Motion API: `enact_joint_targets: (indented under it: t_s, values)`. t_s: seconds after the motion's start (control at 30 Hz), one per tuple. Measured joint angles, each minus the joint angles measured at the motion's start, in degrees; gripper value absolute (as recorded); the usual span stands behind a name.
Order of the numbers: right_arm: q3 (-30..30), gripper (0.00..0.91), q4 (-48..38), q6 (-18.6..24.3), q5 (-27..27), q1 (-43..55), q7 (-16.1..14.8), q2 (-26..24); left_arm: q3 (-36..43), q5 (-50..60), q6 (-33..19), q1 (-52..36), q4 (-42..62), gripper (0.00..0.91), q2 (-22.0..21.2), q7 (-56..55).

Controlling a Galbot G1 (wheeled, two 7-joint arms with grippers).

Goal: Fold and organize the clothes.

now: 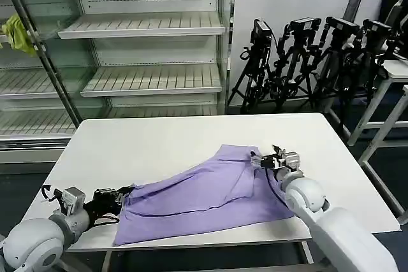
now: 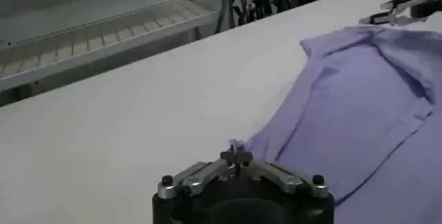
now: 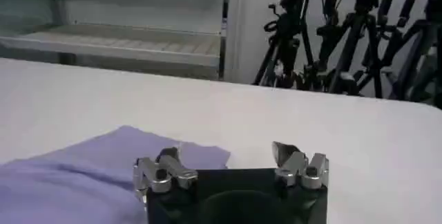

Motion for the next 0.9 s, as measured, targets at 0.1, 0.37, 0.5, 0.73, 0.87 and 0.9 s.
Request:
enact_joint_targets:
  t_s: [0.1,0.37,0.5,0.73,0.87,0.9]
  values:
    - [-0.46,0.746,-1.96,0.12,-0.33,0.90,-0.33,1.51,-0.21,0.07,-0.01,0.29,-0.08,0.050,0.00,0.00]
    - [-0.88,0.252,-4.87,0.45,-0.88,1.87,-1.05,3.52,-0.50,0.18,-0.13,0.72,-0.18,0.050,0.02,0.08]
    - [-0.87,0.060,-5.42,0.77,-1.14,1.90,-1.22,3.86,-0.48,0.19,-0.18,0.73,-0.19,0.050,0.06,0.12]
    - [-0.76,0.000,-6.04,1.57,-1.67,1.76,-1.43,4.12,-0.29,0.43,-0.24,0.87,-0.08,0.050,0.06,0.27]
    - [-0.76,0.000,-6.33,2.13,-2.06,1.74,-1.54,4.25,-0.29,0.44,-0.25,0.87,-0.10,0.050,0.06,0.30]
    - [-0.77,0.000,-6.39,2.26,-2.14,1.74,-1.59,4.25,-0.28,0.44,-0.26,0.87,-0.10,0.050,0.06,0.30]
